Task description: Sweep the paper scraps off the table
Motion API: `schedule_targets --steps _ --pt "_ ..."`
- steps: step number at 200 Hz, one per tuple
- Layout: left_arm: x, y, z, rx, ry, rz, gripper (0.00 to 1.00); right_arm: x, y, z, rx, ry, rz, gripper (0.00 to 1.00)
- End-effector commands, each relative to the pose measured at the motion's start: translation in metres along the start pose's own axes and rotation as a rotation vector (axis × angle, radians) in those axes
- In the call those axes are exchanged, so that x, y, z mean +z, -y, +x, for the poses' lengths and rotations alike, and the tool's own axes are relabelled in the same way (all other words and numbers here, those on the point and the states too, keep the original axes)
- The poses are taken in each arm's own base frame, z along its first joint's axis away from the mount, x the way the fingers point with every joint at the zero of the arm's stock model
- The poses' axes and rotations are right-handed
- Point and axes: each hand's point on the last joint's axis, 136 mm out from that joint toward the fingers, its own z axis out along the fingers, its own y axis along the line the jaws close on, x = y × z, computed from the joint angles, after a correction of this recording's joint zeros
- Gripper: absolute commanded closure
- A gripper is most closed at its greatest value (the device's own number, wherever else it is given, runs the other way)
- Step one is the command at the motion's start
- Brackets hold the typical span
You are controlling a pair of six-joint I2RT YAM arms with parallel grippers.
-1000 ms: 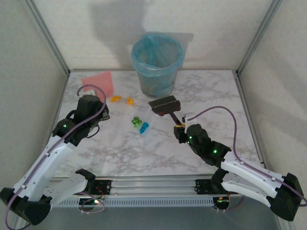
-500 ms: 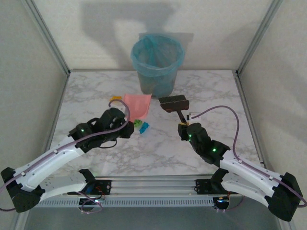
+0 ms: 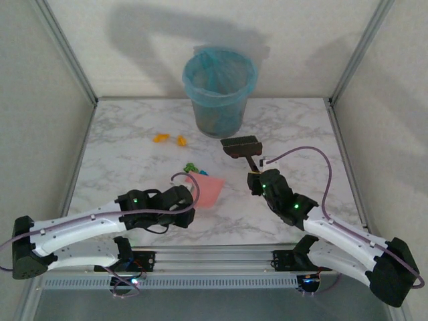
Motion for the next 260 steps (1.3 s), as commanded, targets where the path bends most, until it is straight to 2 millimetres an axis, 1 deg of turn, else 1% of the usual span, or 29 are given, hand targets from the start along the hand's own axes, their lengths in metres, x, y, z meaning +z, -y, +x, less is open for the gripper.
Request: schedule_targets --steps 1,24,49,72,93,114,146,172,213,244,260 --pt "0.014 -0.025 0.027 -0.023 -0.094 -0.12 1.0 0.004 -0.03 -0.012 -0.034 -0.004 -0.127 1.0" --pt "0.02 -0.032 0.039 -0.017 -0.131 -0.151 1.0 0.011 -0.036 -0.006 -0.047 -0.051 -0.14 1.0" --pt "0.023 -0.038 0.043 -0.016 -0.139 -0.183 1.0 0.019 -0.041 0.002 -0.066 -0.108 -0.147 1.0" --pt "0.032 -0.045 0.049 -0.009 -0.17 -0.226 1.0 0.027 -0.047 0.011 -0.084 -0.163 -0.159 1.0" --pt "0.041 -0.053 0.053 0.004 -0.194 -0.292 1.0 0.033 -0.046 0.017 -0.097 -0.206 -0.138 1.0" --pt "0.048 -0.058 0.052 0.021 -0.201 -0.347 1.0 0.037 -0.041 0.021 -0.111 -0.237 -0.102 1.0" --pt "0.055 -0.059 0.045 0.033 -0.189 -0.38 1.0 0.036 -0.037 0.022 -0.138 -0.259 -0.06 1.0" --pt "0.06 -0.063 0.041 0.032 -0.188 -0.407 1.0 0.035 -0.047 0.029 -0.185 -0.299 -0.074 1.0" --pt "0.067 -0.062 0.03 0.018 -0.177 -0.394 1.0 0.028 -0.055 0.028 -0.29 -0.306 -0.026 1.0" --pt "0.07 -0.066 0.025 0.013 -0.173 -0.416 1.0 0.016 -0.07 0.029 -0.333 -0.306 -0.098 1.0" --pt "0.072 -0.067 0.023 0.006 -0.171 -0.414 1.0 0.011 -0.075 0.03 -0.337 -0.313 -0.128 1.0"
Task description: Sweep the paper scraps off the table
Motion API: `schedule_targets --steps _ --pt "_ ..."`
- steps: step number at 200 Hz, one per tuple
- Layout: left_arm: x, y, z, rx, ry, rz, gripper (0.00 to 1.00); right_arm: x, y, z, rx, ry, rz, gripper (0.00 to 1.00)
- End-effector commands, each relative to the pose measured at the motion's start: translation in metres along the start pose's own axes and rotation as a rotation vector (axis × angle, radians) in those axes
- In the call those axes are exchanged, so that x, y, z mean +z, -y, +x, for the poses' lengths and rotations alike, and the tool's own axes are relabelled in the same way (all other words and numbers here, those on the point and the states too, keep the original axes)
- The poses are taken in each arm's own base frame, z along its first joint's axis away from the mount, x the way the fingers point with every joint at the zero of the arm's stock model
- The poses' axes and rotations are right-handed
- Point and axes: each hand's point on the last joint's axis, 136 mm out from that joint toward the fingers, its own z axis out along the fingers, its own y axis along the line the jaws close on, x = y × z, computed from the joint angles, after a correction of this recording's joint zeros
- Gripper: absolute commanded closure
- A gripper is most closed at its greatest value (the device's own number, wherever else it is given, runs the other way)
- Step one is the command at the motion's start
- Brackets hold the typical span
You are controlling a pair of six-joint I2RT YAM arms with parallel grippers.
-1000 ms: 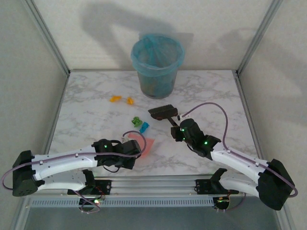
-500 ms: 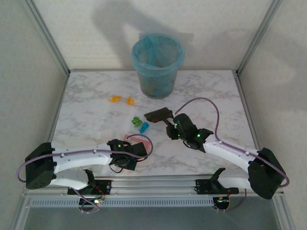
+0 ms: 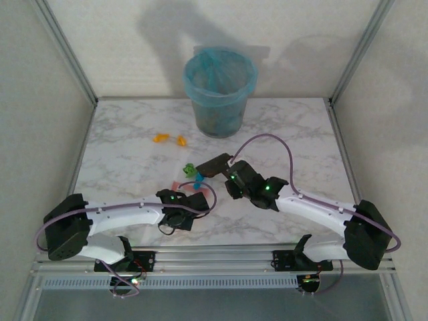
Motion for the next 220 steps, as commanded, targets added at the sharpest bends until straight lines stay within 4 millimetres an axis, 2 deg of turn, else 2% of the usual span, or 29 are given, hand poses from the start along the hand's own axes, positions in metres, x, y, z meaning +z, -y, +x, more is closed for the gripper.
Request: schedule_targets --steps 1,46,70,92,120,153,191,220 --pt "0.004 -0.007 -0.003 0.01 -0.006 -0.039 1.0 -0.015 -0.008 -0.007 -0.044 0.013 -0.039 1.0" --pt "0.005 -0.012 -0.01 -0.023 0.01 -0.047 1.0 -0.025 -0.025 -0.006 -0.073 0.006 -0.13 1.0" --pt "0.003 -0.016 -0.012 -0.042 0.016 -0.05 1.0 -0.032 -0.026 -0.01 -0.064 0.042 -0.15 1.0" --pt "0.0 -0.018 -0.015 -0.055 0.028 -0.05 1.0 -0.04 -0.021 -0.016 -0.047 0.09 -0.14 1.0" --pt "-0.001 -0.02 -0.015 -0.072 0.033 -0.045 1.0 -0.047 -0.002 -0.022 0.009 0.181 -0.063 1.0" --pt "-0.002 -0.022 -0.016 -0.081 0.033 -0.046 1.0 -0.035 0.003 -0.018 0.014 0.139 -0.027 1.0" --pt "-0.004 -0.023 -0.016 -0.096 0.04 -0.043 1.0 -0.022 -0.013 -0.008 -0.034 0.031 -0.074 1.0" --pt "-0.007 -0.026 -0.016 -0.103 0.044 -0.048 1.0 -0.031 -0.025 -0.007 -0.086 -0.015 -0.104 1.0"
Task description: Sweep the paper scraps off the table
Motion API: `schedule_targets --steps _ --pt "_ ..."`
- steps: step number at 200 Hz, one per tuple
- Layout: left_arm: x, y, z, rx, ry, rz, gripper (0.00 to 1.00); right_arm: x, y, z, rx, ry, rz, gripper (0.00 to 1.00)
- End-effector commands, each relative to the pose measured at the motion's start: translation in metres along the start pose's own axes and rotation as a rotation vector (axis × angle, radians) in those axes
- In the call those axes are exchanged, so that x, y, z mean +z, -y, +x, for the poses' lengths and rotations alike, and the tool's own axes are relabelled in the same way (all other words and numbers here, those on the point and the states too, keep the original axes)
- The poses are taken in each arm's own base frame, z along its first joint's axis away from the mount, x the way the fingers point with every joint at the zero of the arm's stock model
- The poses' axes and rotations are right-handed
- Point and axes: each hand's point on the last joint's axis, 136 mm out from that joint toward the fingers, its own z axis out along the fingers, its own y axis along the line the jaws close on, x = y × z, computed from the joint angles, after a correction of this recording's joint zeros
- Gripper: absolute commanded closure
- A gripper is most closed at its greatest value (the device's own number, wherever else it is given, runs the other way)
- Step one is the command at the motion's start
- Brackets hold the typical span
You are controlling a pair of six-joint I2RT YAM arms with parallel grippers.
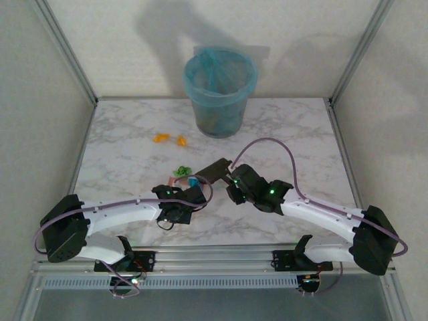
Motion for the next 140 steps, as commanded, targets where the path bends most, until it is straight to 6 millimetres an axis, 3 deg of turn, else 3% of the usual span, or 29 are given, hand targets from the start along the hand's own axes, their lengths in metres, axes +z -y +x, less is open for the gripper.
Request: schedule_targets --steps 1,44,76,115,140 --pt "-0.004 -0.015 0.0 -0.023 0.005 -0.047 1.0 -0.017 -0.017 -0.016 -0.035 0.014 -0.056 1.0" --pt "-0.003 -0.021 0.002 -0.049 0.004 -0.049 1.0 -0.042 -0.037 -0.014 -0.101 -0.013 -0.138 1.0" --pt "-0.004 -0.024 0.005 -0.068 0.005 -0.042 1.0 -0.038 -0.023 -0.021 -0.082 0.017 -0.045 1.0" --pt "-0.006 -0.024 0.004 -0.083 0.025 -0.023 1.0 -0.057 0.003 -0.049 0.047 0.215 0.041 1.0" --pt "-0.007 -0.024 0.0 -0.092 0.035 -0.012 1.0 -0.048 0.014 -0.059 0.172 0.199 0.049 1.0"
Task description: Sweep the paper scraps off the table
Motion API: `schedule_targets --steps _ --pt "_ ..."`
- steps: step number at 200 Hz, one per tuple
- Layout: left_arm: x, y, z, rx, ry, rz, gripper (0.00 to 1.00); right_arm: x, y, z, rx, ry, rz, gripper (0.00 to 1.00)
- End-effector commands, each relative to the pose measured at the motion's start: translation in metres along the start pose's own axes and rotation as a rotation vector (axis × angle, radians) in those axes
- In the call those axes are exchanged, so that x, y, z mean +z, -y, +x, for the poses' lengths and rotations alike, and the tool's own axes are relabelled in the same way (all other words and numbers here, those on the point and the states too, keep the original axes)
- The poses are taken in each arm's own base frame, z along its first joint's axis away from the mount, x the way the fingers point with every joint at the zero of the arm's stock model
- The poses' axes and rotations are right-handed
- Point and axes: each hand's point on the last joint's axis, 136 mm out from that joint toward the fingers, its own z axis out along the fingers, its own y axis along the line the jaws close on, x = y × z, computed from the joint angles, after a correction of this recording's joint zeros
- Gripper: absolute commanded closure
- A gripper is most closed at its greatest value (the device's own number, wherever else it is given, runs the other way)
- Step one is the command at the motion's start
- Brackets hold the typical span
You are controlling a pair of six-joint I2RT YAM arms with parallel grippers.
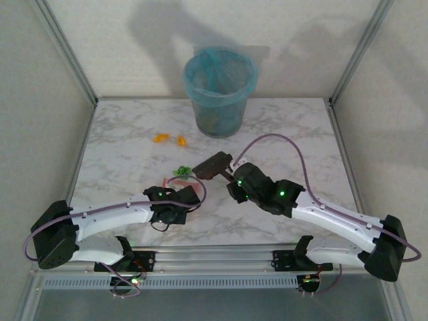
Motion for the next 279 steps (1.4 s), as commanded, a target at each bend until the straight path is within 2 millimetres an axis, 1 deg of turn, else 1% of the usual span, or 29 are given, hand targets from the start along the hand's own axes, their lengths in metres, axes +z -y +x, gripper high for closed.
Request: schedule_targets --steps 1,16,28,51,66,85,115,124,144,170,199,248,279 --pt "-0.001 -0.009 -0.004 -0.037 0.021 -0.02 1.0 0.004 0.014 -0.03 0.156 0.083 0.048 1.0" --pt "-0.001 -0.009 -0.005 -0.032 0.019 -0.028 1.0 0.021 0.019 -0.03 0.197 0.018 0.081 1.0" --pt "0.001 -0.008 -0.005 -0.03 0.014 -0.035 1.0 0.034 0.018 -0.034 0.198 -0.018 0.101 1.0" --pt "0.003 -0.006 -0.006 -0.035 0.018 -0.029 1.0 0.059 0.008 -0.042 0.154 -0.064 0.095 1.0" --pt "0.003 -0.004 -0.007 -0.036 0.018 -0.026 1.0 0.07 0.002 -0.047 0.137 -0.082 0.088 1.0" --pt "0.003 -0.005 -0.008 -0.034 0.021 -0.036 1.0 0.084 -0.007 -0.046 0.11 -0.118 0.068 1.0" --pt "0.005 -0.008 -0.008 -0.039 0.024 -0.051 1.0 0.096 -0.022 -0.048 0.092 -0.126 0.0 1.0" --pt "0.006 -0.008 -0.008 -0.041 0.024 -0.054 1.0 0.097 -0.027 -0.047 0.088 -0.132 -0.027 1.0" --pt "0.007 -0.011 -0.008 -0.047 0.022 -0.065 1.0 0.101 -0.033 -0.044 0.08 -0.148 -0.058 1.0" --pt "0.006 -0.013 -0.007 -0.06 0.024 -0.07 1.0 0.104 -0.049 -0.033 0.053 -0.204 -0.134 1.0" --pt "0.004 -0.014 -0.009 -0.076 0.035 -0.062 1.0 0.1 -0.052 -0.018 0.038 -0.245 -0.143 1.0" --pt "0.004 -0.018 -0.009 -0.082 0.039 -0.073 1.0 0.075 -0.063 0.002 0.017 -0.264 -0.2 1.0" --pt "0.001 -0.019 -0.011 -0.091 0.052 -0.07 1.0 0.057 -0.059 0.008 0.031 -0.253 -0.219 1.0"
